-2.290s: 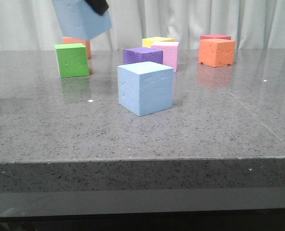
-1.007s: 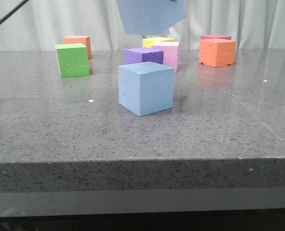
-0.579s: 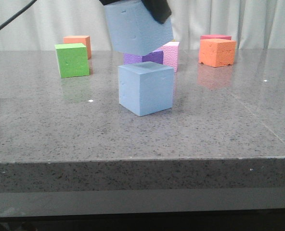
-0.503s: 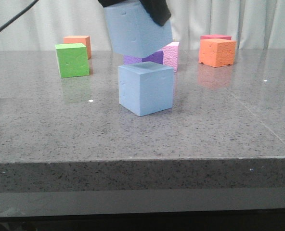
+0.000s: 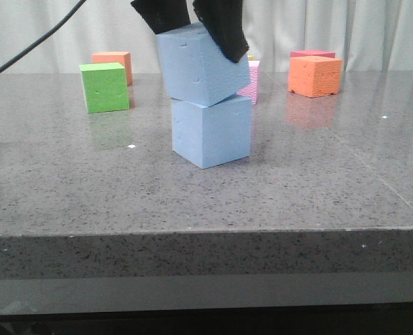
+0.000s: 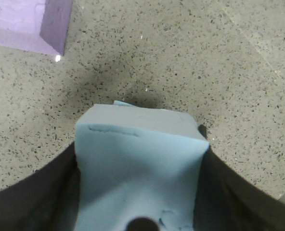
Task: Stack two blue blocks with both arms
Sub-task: 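Lower the held cube onto the blue cube and open the left gripper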
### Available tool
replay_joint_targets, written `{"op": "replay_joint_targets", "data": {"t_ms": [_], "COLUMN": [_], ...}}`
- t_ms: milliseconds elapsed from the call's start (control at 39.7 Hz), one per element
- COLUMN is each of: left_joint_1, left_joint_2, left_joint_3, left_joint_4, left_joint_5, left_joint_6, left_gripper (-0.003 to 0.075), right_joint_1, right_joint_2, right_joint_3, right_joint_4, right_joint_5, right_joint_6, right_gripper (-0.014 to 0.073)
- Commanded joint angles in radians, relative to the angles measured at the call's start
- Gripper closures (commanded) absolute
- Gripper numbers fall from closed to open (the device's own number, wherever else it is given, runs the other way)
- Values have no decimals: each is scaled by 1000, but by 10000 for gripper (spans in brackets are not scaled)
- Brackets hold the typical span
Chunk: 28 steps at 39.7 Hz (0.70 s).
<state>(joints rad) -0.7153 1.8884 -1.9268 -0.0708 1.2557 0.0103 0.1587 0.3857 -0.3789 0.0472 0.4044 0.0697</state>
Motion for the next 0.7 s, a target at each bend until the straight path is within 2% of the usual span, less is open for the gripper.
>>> {"op": "replay_joint_targets", "data": {"t_ms": [0, 201, 277, 679], "left_joint_1": [-8, -8, -8, -8], "left_joint_2": [-47, -47, -47, -47], "left_joint_3": [-26, -26, -26, -28], "left_joint_4": [-3, -3, -3, -3], "left_joint_5": [13, -5, -16, -23], "left_joint_6": [-10, -10, -10, -10], "left_gripper": [472, 238, 196, 184], "right_joint_1": [-6, -6, -6, -6], "right_joint_2": [3, 3, 3, 3], "right_joint_3": [-25, -25, -25, -25], "right_joint_4": [-11, -11, -11, -11], "right_joint_5": [-84, -84, -84, -84], "right_joint_6": [-3, -3, -3, -3], "right_gripper": [631, 631, 631, 631]}}
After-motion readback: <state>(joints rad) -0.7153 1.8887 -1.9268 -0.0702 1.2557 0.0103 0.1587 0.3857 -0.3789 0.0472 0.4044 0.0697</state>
